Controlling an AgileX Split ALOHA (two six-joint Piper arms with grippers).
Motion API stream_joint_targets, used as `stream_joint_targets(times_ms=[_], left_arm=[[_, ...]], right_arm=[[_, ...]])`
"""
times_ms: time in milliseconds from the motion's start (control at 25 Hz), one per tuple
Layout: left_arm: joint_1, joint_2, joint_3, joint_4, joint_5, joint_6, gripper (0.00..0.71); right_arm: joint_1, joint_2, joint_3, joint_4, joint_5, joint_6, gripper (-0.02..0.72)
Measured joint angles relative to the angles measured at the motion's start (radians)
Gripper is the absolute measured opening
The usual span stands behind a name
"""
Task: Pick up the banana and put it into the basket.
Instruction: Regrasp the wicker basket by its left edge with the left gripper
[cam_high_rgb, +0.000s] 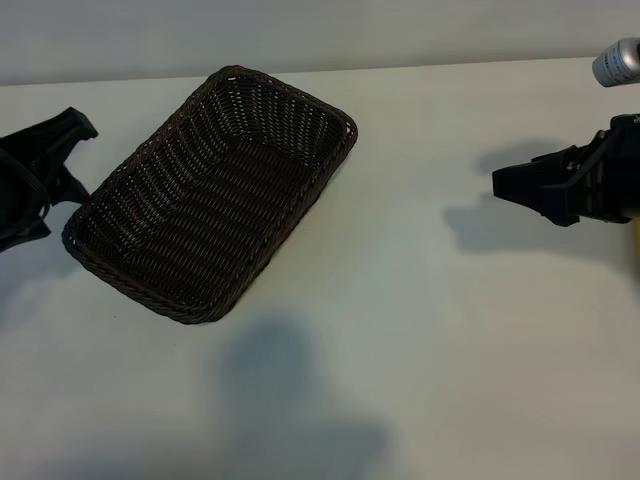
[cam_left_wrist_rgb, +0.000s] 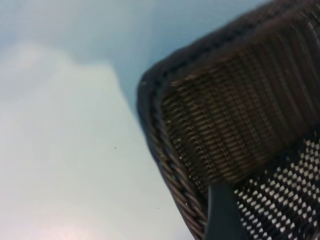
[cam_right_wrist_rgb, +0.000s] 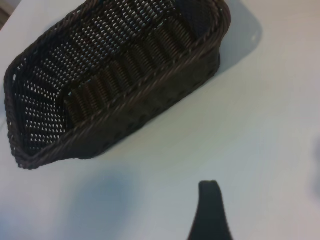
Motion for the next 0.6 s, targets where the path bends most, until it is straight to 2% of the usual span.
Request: stream_joint_targets(times_ms=[240,400,480,600], left_arm=[[0.0,0.074,0.0,0.014,0.043,-0.149,0.482],[0.003,0.16,-0.001,-0.053,0.064,-0.159,0.482],[0.023,0.19,-0.001,-0.127,0.086,-0.137,0.482],[0.084,0.207,-0.001,-0.191,0.121,-0.073,0.477]], right_arm=[[0.0,0.0,0.0,0.0,0.0,0.0,0.541],[0.0,0.0,0.0,0.0,-0.001,0.0,0.541],[0.0,0.0,0.0,0.0,-0.001,0.0,0.541],[0.0,0.0,0.0,0.0,-0.001,0.0,0.541]])
